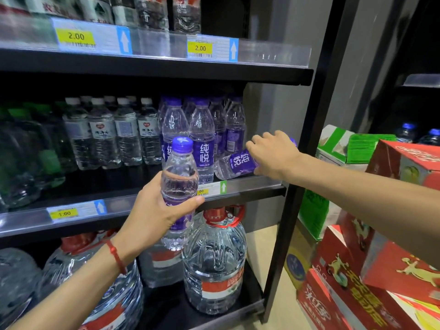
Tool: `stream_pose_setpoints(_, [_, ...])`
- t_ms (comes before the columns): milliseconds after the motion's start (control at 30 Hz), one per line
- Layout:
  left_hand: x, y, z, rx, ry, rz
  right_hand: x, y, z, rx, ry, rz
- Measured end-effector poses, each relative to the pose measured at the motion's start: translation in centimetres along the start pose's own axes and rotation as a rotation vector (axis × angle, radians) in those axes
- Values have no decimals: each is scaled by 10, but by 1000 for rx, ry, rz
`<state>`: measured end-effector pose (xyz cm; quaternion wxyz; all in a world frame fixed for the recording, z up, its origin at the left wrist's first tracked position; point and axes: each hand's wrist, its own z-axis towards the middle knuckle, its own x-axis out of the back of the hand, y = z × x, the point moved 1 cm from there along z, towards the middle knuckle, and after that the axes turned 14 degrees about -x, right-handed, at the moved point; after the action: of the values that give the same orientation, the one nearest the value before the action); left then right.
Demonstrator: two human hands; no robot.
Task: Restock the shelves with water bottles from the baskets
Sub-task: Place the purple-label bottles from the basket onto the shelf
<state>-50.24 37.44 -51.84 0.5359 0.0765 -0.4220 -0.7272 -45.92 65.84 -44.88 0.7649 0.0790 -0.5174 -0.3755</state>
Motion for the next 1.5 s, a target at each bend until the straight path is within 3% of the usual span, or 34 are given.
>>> stream_pose_setpoints(67, [-4,2,-2,-5,-9,-7,4,4,-8,-87,-194,159])
stream_pose_setpoints(167, [-8,5,-4,-7,-15,-16,10,12,-13,-173,-340,292])
stream_pose_setpoints(567, [-24,19,15,-91,56,-55,22,36,-53,-371,-499,594])
stream_pose_setpoints(833, [-52,60,68,-247,24,-9,41,78,-111,-332,-250,403])
stream_pose_setpoints(1033, [-77,73,101,-317,214,86,46,103,-110,-204,-170,249])
stream_pose_setpoints(1500, [-135,-7,129,-258,285,297,12,129,-104,-36,-91,215])
